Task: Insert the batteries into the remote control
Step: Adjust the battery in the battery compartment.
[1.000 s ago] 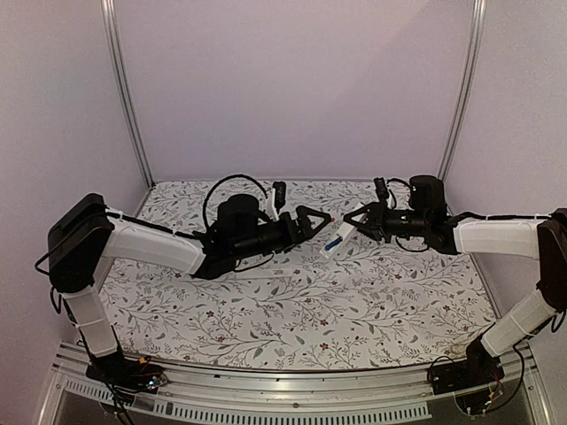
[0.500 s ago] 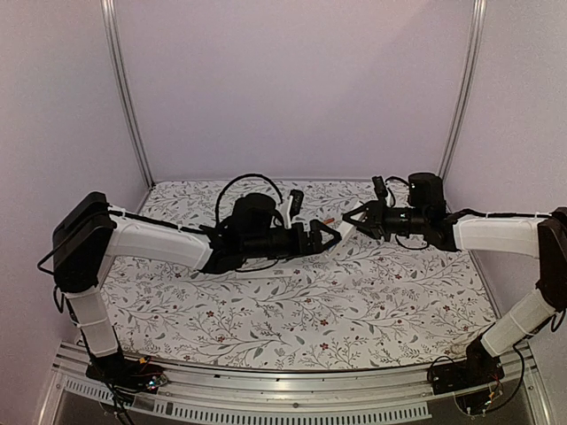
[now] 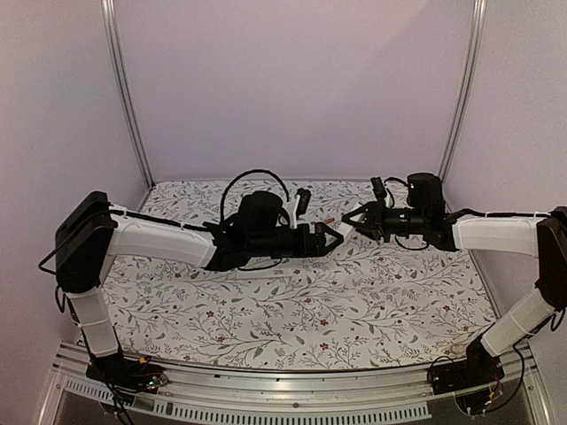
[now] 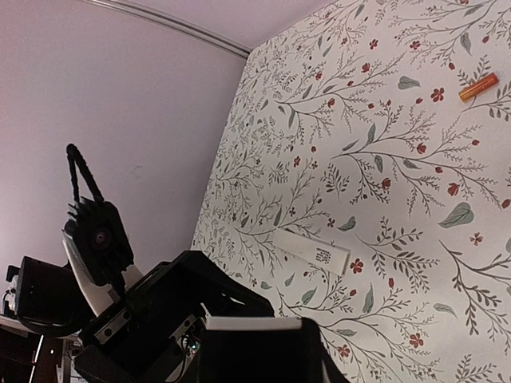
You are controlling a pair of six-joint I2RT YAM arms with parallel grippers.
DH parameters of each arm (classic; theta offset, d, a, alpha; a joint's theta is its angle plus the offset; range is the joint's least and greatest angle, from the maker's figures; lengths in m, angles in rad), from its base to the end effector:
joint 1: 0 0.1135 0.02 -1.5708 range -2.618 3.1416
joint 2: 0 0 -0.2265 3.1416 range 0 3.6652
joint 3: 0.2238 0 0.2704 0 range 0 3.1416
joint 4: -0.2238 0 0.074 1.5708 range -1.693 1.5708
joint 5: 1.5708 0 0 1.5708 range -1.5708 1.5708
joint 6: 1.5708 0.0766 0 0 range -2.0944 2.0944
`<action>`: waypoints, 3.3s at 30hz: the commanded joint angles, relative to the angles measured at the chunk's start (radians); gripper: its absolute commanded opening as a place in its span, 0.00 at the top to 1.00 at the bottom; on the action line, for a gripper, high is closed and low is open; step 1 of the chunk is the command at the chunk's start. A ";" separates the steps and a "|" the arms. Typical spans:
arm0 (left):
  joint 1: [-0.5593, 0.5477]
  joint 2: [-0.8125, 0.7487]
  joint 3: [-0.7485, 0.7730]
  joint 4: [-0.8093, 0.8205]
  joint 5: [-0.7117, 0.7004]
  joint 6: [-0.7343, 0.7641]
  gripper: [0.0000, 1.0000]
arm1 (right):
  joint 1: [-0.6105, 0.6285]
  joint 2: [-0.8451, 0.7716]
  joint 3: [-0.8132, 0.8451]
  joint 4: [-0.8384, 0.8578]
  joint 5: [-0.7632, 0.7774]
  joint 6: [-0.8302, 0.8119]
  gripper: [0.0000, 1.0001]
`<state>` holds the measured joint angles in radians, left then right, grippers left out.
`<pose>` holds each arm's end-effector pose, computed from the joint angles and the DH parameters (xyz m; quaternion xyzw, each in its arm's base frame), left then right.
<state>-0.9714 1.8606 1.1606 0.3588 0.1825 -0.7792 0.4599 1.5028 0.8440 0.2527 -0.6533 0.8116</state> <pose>0.2513 -0.3924 0.1566 0.1304 0.8047 -0.4887 0.3109 0.3142 0.2076 0.1723 -0.0354 0.8097 0.5249 0.2600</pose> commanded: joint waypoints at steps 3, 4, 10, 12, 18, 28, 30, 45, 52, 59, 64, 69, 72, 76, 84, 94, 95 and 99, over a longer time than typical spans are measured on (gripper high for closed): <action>-0.012 0.024 0.025 -0.045 -0.020 0.077 0.15 | 0.009 0.013 0.033 0.008 -0.028 -0.005 1.00; -0.012 0.023 0.025 -0.044 -0.020 0.083 0.16 | 0.010 0.015 0.035 0.008 -0.030 -0.005 1.00; -0.012 0.026 0.036 -0.054 -0.026 0.108 0.22 | 0.015 0.020 0.040 0.010 -0.040 -0.006 1.00; -0.011 0.028 0.042 -0.063 -0.030 0.115 0.24 | 0.017 0.020 0.041 0.010 -0.042 -0.005 1.00; -0.011 0.034 0.055 -0.072 -0.037 0.126 0.29 | 0.018 0.023 0.043 0.014 -0.044 -0.006 1.00; -0.011 0.029 0.049 -0.068 -0.045 0.142 0.36 | 0.019 0.022 0.041 0.021 -0.052 -0.005 1.00; -0.012 0.031 0.048 -0.064 -0.040 0.149 0.37 | 0.019 0.022 0.041 0.025 -0.053 -0.003 1.00; 0.007 0.023 0.015 -0.013 -0.035 0.089 0.50 | 0.019 0.011 0.035 0.043 -0.057 0.000 1.00; 0.012 0.014 -0.003 0.011 -0.035 0.057 0.47 | 0.019 -0.005 0.029 0.045 -0.040 -0.005 1.00; 0.016 0.011 -0.005 0.014 -0.051 0.022 0.44 | 0.019 -0.009 0.026 0.051 -0.035 -0.005 1.00; 0.017 0.012 -0.008 0.018 -0.055 0.010 0.44 | 0.019 -0.009 0.026 0.051 -0.033 -0.005 1.00; 0.017 0.009 -0.016 0.038 -0.050 0.000 0.41 | 0.019 -0.009 0.023 0.051 -0.025 -0.006 1.00; 0.017 0.000 -0.026 0.061 -0.048 -0.015 0.32 | 0.019 -0.010 0.019 0.051 -0.015 -0.011 1.00; 0.021 -0.017 -0.051 0.092 -0.071 -0.048 0.14 | 0.019 -0.014 0.016 0.051 0.003 -0.019 1.00; 0.028 -0.019 -0.121 0.209 -0.086 -0.194 0.05 | 0.019 -0.020 0.013 0.051 0.037 -0.025 1.00; 0.020 0.018 -0.114 0.269 -0.085 -0.310 0.06 | 0.022 -0.018 0.008 0.049 0.048 -0.041 1.00; 0.018 0.023 -0.103 0.258 -0.086 -0.320 0.07 | 0.023 -0.020 0.007 0.048 0.051 -0.044 1.00; 0.009 0.039 -0.079 0.233 -0.094 -0.334 0.10 | 0.025 -0.024 0.009 0.044 0.058 -0.048 1.00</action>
<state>-0.9554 1.8729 1.0523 0.5957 0.1013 -1.0817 0.4770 1.5116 0.8593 0.2779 -0.6128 0.7837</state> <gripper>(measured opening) 0.915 0.223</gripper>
